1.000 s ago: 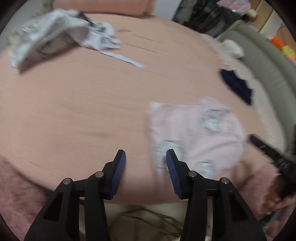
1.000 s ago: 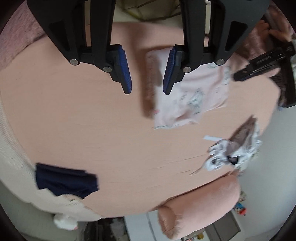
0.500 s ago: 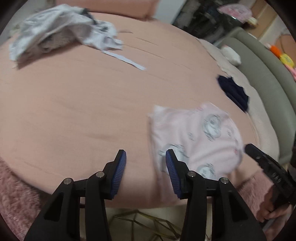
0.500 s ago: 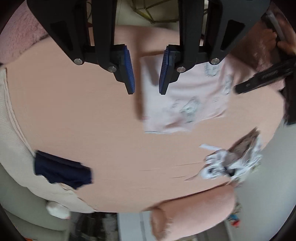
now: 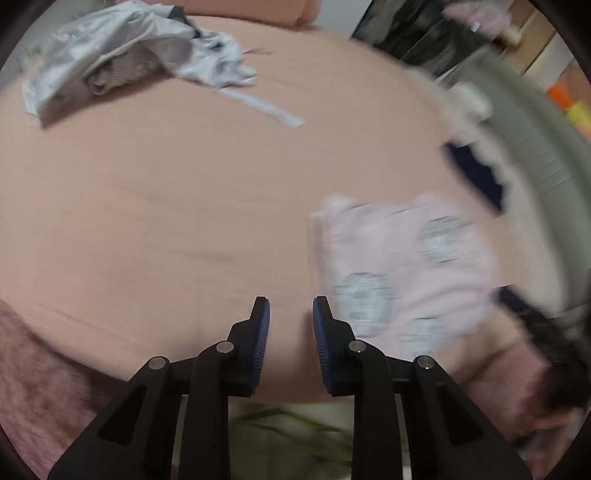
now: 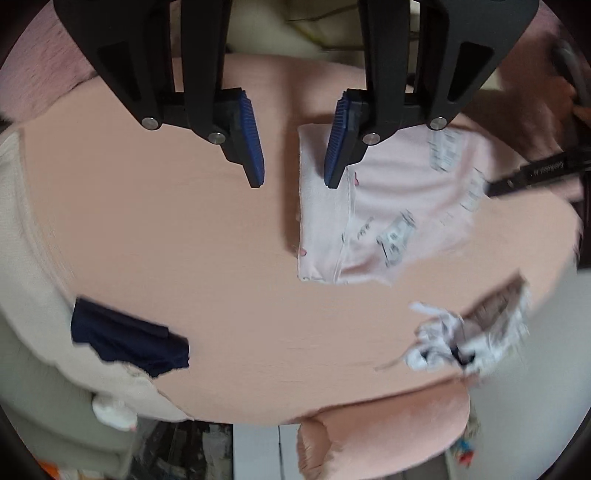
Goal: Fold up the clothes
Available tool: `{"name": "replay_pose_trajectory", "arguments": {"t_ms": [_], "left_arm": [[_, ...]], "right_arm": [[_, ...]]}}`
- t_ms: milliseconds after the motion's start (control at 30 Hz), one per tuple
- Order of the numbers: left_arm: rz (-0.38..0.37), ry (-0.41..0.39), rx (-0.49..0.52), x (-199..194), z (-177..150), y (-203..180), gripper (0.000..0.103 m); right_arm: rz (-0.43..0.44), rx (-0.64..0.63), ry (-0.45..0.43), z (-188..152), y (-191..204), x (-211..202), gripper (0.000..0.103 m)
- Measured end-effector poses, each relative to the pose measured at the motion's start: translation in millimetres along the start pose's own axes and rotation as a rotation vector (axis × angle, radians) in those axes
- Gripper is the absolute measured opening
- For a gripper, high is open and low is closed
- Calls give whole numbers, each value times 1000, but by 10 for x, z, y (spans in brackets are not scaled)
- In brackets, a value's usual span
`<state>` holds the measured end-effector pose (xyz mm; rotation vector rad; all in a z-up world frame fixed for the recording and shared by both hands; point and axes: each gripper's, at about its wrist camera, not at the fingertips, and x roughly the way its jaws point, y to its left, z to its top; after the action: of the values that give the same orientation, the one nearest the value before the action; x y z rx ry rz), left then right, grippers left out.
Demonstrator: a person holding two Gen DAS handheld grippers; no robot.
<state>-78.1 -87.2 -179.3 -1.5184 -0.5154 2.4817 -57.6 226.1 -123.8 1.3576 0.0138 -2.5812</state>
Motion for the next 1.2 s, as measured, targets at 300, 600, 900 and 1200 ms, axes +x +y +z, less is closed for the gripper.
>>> {"name": "replay_pose_trajectory", "arguments": {"t_ms": [300,600,900,1200], "left_arm": [[-42,124,74,230,-346,-366,33],[71,72,186,137,-307,-542,9],[151,46,181,-116,-351,-333,1],[49,14,127,-325,-321,-300,6]], "right_arm": [[65,-86,20,-95,276,1,35],[1,-128,88,-203,346,287,37],[19,-126,83,-214,305,279,37],[95,-41,4,-111,211,15,36]]}}
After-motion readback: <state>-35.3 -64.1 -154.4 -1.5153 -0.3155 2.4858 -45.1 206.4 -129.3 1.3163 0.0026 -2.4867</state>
